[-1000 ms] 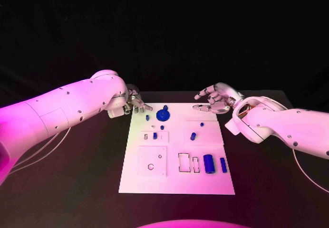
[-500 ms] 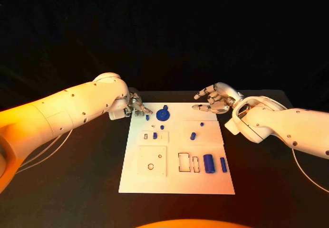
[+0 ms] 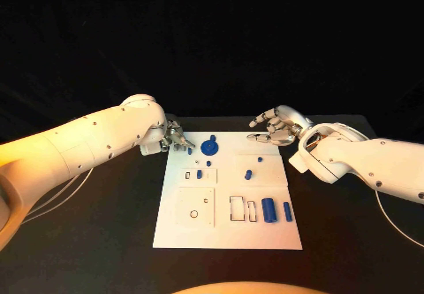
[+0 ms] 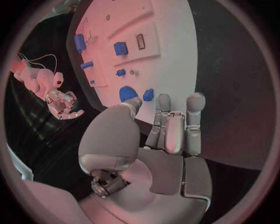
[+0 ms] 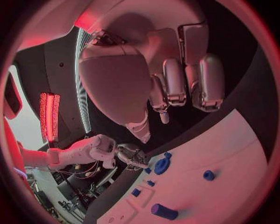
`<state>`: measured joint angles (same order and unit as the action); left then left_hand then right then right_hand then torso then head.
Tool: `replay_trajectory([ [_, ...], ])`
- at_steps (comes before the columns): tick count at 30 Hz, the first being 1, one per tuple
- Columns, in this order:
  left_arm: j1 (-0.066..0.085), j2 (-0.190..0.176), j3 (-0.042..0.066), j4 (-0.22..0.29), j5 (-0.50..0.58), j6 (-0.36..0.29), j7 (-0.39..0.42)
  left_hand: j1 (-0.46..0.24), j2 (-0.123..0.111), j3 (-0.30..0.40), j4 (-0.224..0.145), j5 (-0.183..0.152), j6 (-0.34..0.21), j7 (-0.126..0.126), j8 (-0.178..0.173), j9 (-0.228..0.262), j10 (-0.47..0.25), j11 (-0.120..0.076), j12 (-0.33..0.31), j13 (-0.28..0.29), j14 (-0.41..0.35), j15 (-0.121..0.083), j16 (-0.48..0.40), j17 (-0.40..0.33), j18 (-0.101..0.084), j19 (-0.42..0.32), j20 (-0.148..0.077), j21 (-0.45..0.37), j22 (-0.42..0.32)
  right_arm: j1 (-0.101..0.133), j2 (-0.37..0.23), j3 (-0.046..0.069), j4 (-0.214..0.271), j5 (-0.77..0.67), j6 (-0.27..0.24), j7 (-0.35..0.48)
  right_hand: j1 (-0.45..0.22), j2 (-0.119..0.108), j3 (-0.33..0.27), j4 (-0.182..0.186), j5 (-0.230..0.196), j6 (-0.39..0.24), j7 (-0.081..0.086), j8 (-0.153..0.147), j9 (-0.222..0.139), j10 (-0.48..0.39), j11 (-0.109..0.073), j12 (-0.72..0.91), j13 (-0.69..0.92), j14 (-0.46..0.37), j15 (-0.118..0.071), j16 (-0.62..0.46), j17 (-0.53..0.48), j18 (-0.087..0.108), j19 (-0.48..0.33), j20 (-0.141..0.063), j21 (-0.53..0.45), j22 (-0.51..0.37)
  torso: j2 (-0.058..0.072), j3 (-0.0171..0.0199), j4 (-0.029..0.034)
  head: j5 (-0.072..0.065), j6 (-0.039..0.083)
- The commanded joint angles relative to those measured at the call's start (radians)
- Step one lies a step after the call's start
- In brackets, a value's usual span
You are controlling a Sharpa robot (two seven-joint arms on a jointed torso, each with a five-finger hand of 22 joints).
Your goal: Assemble the parts on the task board
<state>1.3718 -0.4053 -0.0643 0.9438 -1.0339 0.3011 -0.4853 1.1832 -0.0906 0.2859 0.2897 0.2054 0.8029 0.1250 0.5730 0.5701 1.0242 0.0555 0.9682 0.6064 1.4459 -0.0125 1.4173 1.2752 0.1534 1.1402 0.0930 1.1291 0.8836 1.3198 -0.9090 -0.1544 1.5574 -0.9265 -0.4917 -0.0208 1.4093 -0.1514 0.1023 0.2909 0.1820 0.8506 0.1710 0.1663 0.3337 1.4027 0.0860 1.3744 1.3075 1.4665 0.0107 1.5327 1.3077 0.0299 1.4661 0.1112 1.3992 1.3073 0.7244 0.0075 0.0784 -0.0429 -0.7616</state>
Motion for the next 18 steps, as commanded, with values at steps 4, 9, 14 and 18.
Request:
replay_trajectory([
  [4,0.0,0.003,0.0,0.0,0.015,0.012,0.017,0.03,0.008,0.024,-0.001,0.003,0.007,-0.007,0.01,-0.001,0.003,-0.012,0.006,-0.004,0.006,-0.005,0.009,0.006,-0.008,0.009,-0.004,0.011,0.009,-0.001,0.001,0.0,0.0,-0.006,0.005,0.011,-0.001,-0.004,-0.006,-0.001,0.0,-0.003,-0.001,0.005,-0.002,-0.001,-0.002,-0.001,0.054,0.078,-0.002,-0.005,0.154,0.012,0.021,0.001,-0.004,0.162,0.0,-0.0001,0.0002,0.0,-0.002],
  [9,0.0,0.003,0.0,-0.001,0.021,0.011,0.023,0.071,0.017,0.059,-0.006,0.001,0.013,-0.013,0.019,-0.001,0.004,-0.017,0.005,-0.009,0.009,-0.009,0.013,0.011,-0.009,0.012,-0.007,0.018,0.018,-0.001,0.001,0.0,0.0,-0.006,0.005,0.011,-0.001,-0.004,-0.006,-0.001,0.0,-0.003,-0.001,0.005,-0.002,-0.001,-0.002,-0.001,0.054,0.078,-0.002,-0.005,0.154,0.012,0.021,0.001,-0.004,0.162,-0.001,0.0001,0.0003,-0.001,-0.004],
  [14,0.0,0.004,0.0,-0.003,0.03,0.016,0.028,0.098,0.016,0.085,-0.008,-0.001,0.018,-0.017,0.026,0.002,0.007,-0.021,0.004,-0.013,0.013,-0.013,0.019,0.02,-0.012,0.019,-0.009,0.027,0.031,-0.001,0.001,0.0,0.0,-0.006,0.005,0.011,-0.001,-0.004,-0.006,-0.001,0.0,-0.003,-0.001,0.005,-0.002,-0.001,-0.002,-0.001,0.054,0.078,-0.002,-0.005,0.154,0.012,0.021,0.001,-0.004,0.162,0.0,0.0005,0.0,0.0,-0.005],
  [18,0.0,0.006,0.0,-0.006,0.034,0.019,0.029,0.097,0.013,0.085,-0.007,-0.004,0.019,-0.017,0.027,0.003,0.009,-0.021,0.005,-0.013,0.014,-0.013,0.02,0.022,-0.012,0.02,-0.009,0.029,0.034,-0.001,0.001,0.0,0.001,-0.006,0.005,0.011,-0.001,-0.004,-0.006,-0.001,0.0,-0.003,-0.001,0.005,-0.002,-0.001,-0.002,-0.001,0.054,0.078,-0.002,-0.005,0.154,0.012,0.021,0.001,-0.004,0.162,0.0,0.0001,-0.0005,0.0,-0.004],
])
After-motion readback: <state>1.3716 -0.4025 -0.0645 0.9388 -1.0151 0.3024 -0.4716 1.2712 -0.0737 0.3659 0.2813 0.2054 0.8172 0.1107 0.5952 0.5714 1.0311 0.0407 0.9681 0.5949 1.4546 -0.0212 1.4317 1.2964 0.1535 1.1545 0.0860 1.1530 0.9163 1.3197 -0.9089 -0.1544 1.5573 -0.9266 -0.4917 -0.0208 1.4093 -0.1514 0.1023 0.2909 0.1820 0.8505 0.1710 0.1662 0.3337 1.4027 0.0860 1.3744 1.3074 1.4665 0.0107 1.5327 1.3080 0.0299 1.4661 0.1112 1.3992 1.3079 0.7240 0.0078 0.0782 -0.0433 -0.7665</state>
